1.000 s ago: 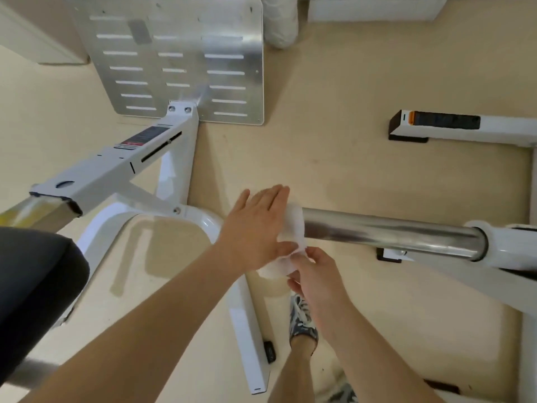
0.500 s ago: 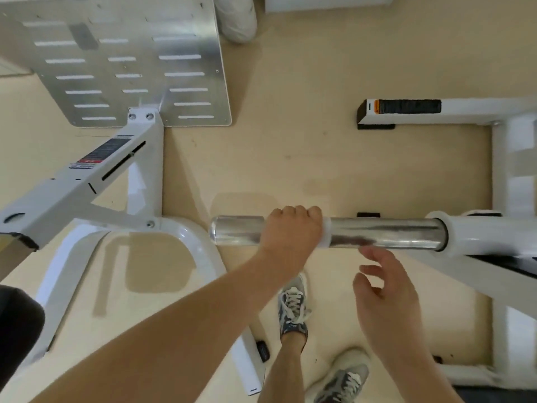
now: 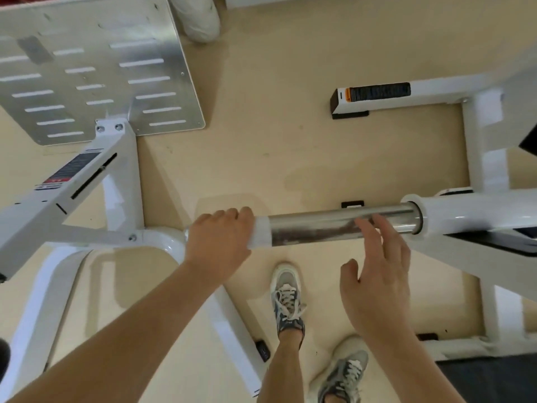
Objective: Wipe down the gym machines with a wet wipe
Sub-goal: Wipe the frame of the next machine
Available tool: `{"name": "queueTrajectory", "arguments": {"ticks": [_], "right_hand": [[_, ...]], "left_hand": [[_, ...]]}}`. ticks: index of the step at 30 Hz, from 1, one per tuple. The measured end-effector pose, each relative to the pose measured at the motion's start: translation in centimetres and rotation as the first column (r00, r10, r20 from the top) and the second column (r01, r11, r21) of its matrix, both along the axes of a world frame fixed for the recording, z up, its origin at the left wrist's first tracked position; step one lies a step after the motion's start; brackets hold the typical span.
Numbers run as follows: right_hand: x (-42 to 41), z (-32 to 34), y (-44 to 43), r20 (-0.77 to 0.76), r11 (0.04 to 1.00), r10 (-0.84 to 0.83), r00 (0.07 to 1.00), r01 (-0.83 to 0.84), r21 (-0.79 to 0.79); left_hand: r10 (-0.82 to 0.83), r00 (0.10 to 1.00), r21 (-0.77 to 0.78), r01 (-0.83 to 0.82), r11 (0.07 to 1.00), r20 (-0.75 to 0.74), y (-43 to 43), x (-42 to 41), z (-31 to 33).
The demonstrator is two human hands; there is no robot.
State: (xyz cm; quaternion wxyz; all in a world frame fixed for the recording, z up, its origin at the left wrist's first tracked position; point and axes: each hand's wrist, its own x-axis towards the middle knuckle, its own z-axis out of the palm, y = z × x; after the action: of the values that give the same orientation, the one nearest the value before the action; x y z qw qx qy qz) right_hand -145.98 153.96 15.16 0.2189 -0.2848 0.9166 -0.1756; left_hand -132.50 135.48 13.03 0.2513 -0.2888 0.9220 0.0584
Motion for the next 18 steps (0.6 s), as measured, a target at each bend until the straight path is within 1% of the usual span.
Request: {"name": "queueTrajectory", "arguments": {"ticks": [1,3,4,5,6,7,8,9,10,11,12,13,14,15,16,17,18], "right_hand": [[0.5,0.0,0.1,0.024,1.000,-0.003,1.000,0.003,-0.017],[1.2,0.3,0.1,0.093,0.997,-0.045,0.995,0.050,-0.058],[1.4,0.6,0.1,0.151,0.991,-0.099,0.984,0.111,-0.071],[1.5,0.7,0.1,0.237,0.977,-0.186,0.954,0.205,-0.061],[1.5,0.9,0.0,0.363,0.940,-0.315,0.877,0.342,-0.012],[1.3,1.1,0.0,0.516,0.861,-0.461,0.722,0.505,0.061],[1.0,1.2,-0.1,0.658,0.748,-0.565,0.498,0.645,0.155],[0.7,1.4,-0.2,0.753,0.634,-0.605,0.258,0.728,0.260],[0.2,1.5,-0.3,0.799,0.558,-0.594,0.096,0.764,0.323],[-0.4,1.5,-0.3,0.826,0.520,-0.564,0.022,0.786,0.334],[-1.1,1.5,-0.3,0.840,0.510,-0.542,0.019,0.802,0.311],[-2.0,1.5,-0.3,0.842,0.514,-0.537,0.049,0.811,0.281],[-2.7,1.5,-0.3,0.816,0.548,-0.564,0.130,0.798,0.252],[-3.2,1.4,-0.2,0.752,0.630,-0.600,0.273,0.741,0.233],[-3.5,1.5,0.0,0.652,0.745,-0.597,0.468,0.625,0.233],[-3.4,1.4,0.5,0.539,0.847,-0.523,0.661,0.475,0.239],[-3.1,1.4,1.3,0.437,0.913,-0.406,0.803,0.340,0.225]], "left_hand": [[0.035,0.999,-0.011,-0.034,0.999,0.026,-0.7,1.0,0.3],[0.066,0.988,0.063,-0.075,0.995,0.136,-1.0,1.1,0.5],[0.049,0.985,0.087,-0.064,0.994,0.166,-1.0,0.2,0.5],[0.017,0.985,0.128,-0.039,0.991,0.172,-0.8,-1.3,0.4],[-0.003,0.989,0.195,-0.026,0.980,0.148,-0.3,-3.1,0.3],[-0.009,0.992,0.270,-0.026,0.963,0.129,0.6,-5.3,0.2],[-0.014,0.996,0.329,-0.017,0.944,0.091,1.8,-7.8,0.0],[-0.019,0.999,0.368,0.003,0.930,0.040,3.2,-10.3,-0.1],[-0.021,1.000,0.389,0.024,0.921,-0.014,4.7,-12.7,-0.2],[-0.034,0.997,0.392,0.058,0.918,-0.068,6.3,-14.6,-0.3],[-0.067,0.990,0.366,0.108,0.924,-0.124,7.6,-16.0,-0.5],[-0.104,0.980,0.330,0.155,0.931,-0.169,8.5,-16.9,-0.7],[-0.135,0.972,0.303,0.191,0.934,-0.194,9.1,-17.2,-0.8],[-0.139,0.969,0.299,0.197,0.934,-0.203,9.3,-17.1,-0.8],[-0.117,0.971,0.309,0.180,0.934,-0.210,9.1,-16.7,-0.6],[-0.071,0.972,0.329,0.144,0.933,-0.226,8.7,-16.1,-0.3],[-0.019,0.967,0.346,0.109,0.932,-0.253,8.1,-15.4,0.2]]}}
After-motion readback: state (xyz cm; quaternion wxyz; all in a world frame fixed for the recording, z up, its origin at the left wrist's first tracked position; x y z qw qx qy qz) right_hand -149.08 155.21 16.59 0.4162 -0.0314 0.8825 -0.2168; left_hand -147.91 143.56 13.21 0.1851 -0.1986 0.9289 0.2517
